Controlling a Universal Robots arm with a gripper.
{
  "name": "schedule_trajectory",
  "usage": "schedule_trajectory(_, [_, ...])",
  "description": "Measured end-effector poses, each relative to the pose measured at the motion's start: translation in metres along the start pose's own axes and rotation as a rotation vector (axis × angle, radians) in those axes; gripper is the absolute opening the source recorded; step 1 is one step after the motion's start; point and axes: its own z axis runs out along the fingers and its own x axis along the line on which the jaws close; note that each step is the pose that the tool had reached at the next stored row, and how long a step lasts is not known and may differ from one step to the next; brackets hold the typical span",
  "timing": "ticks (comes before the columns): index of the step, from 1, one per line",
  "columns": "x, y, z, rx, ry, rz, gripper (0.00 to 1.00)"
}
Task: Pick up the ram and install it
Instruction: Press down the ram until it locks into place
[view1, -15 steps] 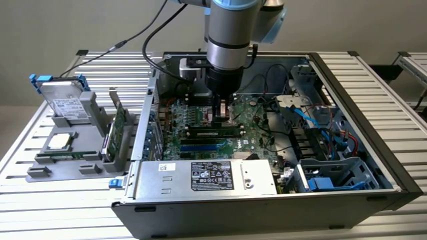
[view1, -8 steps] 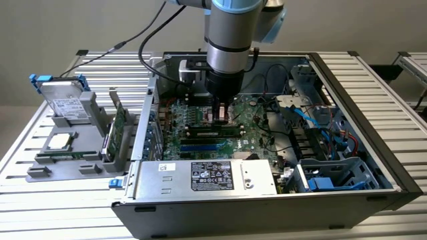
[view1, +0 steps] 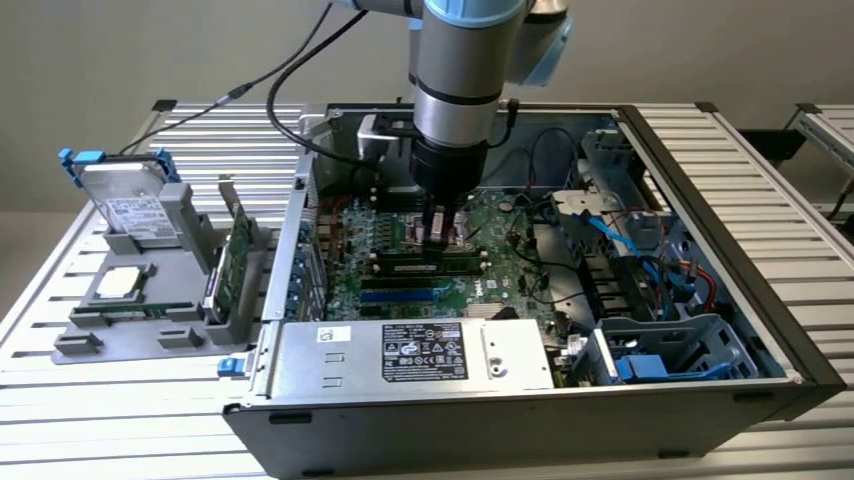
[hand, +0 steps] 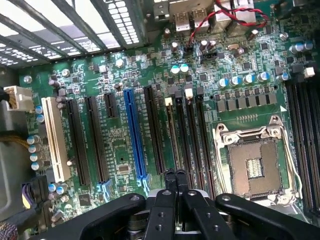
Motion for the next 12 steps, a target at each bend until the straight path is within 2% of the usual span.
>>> schedule_trajectory(12, [0.0,0.0,0.0,-0.0053,-0.0103,0.176,0.1])
